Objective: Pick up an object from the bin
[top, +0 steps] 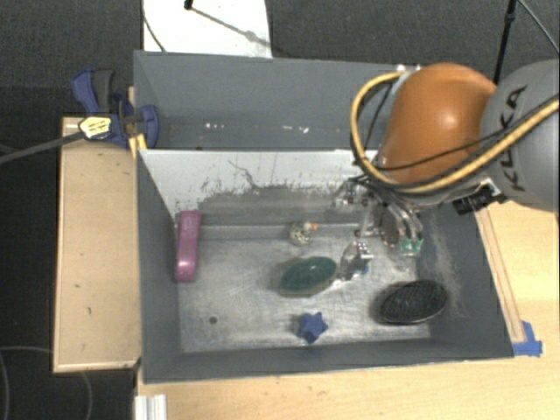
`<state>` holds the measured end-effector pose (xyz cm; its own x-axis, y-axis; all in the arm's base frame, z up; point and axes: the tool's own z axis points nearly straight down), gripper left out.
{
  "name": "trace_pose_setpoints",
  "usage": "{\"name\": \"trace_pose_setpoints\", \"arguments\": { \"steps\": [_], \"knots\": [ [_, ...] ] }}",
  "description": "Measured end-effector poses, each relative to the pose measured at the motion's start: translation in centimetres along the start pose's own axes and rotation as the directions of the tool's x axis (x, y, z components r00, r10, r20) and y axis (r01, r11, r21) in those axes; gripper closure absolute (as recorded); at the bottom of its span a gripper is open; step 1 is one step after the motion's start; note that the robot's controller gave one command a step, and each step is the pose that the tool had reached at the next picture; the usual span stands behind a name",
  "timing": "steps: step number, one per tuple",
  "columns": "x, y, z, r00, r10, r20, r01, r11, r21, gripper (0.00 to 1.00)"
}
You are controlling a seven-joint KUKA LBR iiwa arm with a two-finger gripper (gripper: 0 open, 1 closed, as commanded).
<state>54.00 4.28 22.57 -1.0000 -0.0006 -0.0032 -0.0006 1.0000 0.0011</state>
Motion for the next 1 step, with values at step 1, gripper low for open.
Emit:
{"name": "trace_pose_setpoints", "arguments": {
  "steps": [1],
  "knots": [
    [-0.19, 3.45, 14.89, 0.995, -0.104, -0.008, 0.104, 0.995, 0.0, 0.0]
  ]
}}
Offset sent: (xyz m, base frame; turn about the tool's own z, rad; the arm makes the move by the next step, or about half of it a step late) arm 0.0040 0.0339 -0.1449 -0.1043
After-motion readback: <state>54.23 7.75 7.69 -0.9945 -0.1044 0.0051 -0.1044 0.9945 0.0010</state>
